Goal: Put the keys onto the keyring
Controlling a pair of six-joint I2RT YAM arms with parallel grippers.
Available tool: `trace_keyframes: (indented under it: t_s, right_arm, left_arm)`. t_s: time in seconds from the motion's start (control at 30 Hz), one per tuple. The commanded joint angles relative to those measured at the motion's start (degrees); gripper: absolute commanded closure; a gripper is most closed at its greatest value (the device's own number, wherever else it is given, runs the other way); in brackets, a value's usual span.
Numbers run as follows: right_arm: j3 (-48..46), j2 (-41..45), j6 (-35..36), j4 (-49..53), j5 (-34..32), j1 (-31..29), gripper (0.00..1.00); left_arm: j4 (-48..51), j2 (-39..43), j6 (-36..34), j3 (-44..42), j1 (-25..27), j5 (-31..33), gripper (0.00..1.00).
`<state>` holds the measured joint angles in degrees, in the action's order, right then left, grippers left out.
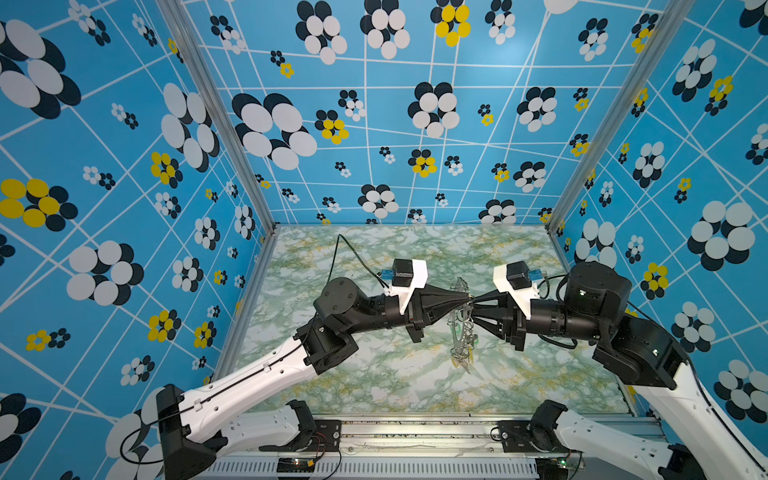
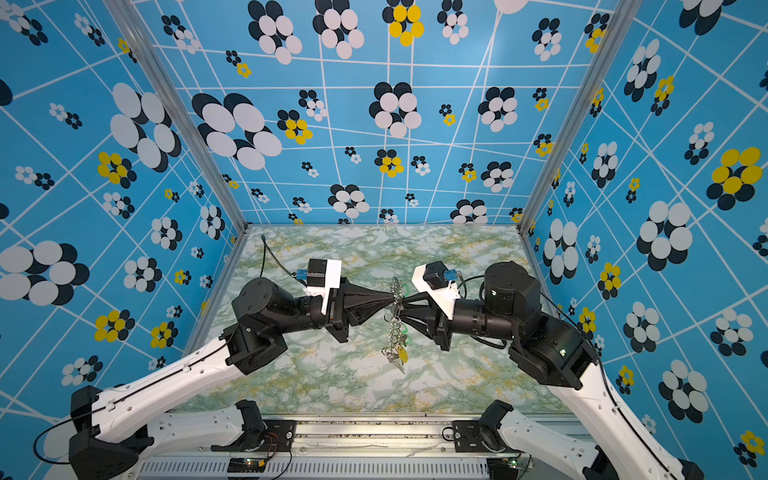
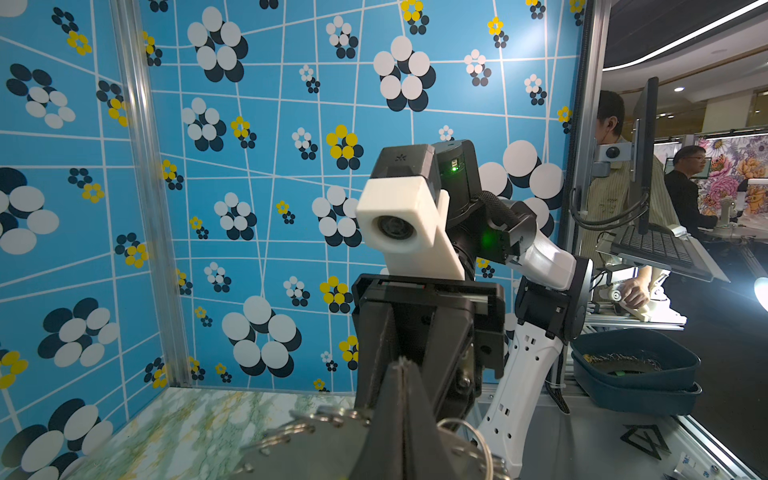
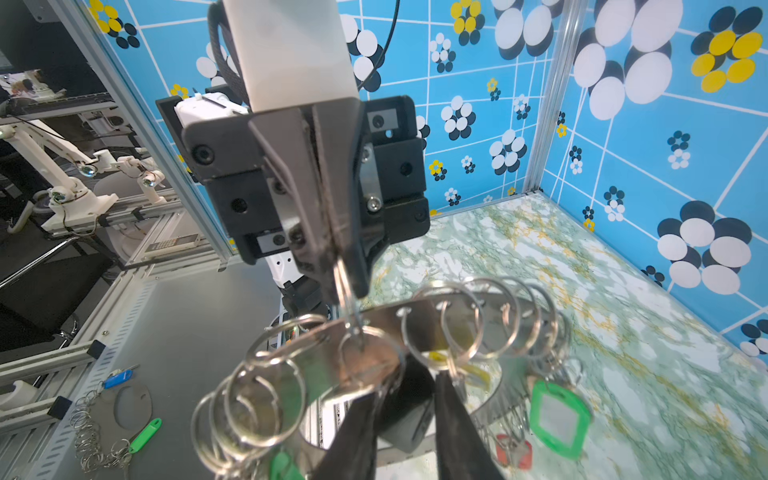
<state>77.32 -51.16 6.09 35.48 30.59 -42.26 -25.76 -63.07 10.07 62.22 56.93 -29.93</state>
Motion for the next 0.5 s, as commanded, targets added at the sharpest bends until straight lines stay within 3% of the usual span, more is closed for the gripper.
trace_keyframes:
  t_s: [0.0,0.13,0.37,0.47]
  right_arm:
    - [-0.88,0.01,-1.34,-3.57,0.89,-0.43,0.74]
    - [-0.85,-0.11,-1.03,-2.93,-0.22,-0.46,0.79]
    - [0.48,0.18,0.02,0.5,-1.63,-0.38,1.0]
    - [1.7,0.26,0.86,3.16,-1.93,-0.46,1.0]
  left_arm:
    - [-4.28,0.74,1.0,1.85,0.21,-0.2,1.0]
    - [-4.24,0.91,0.95,1.72,0.2,-0.2,1.0]
    - [-3.12,1.79,0.14,1.39,0.2,0.44,1.0]
    - [-2.61,2.23,-0.43,1.08,0.2,0.75,1.0]
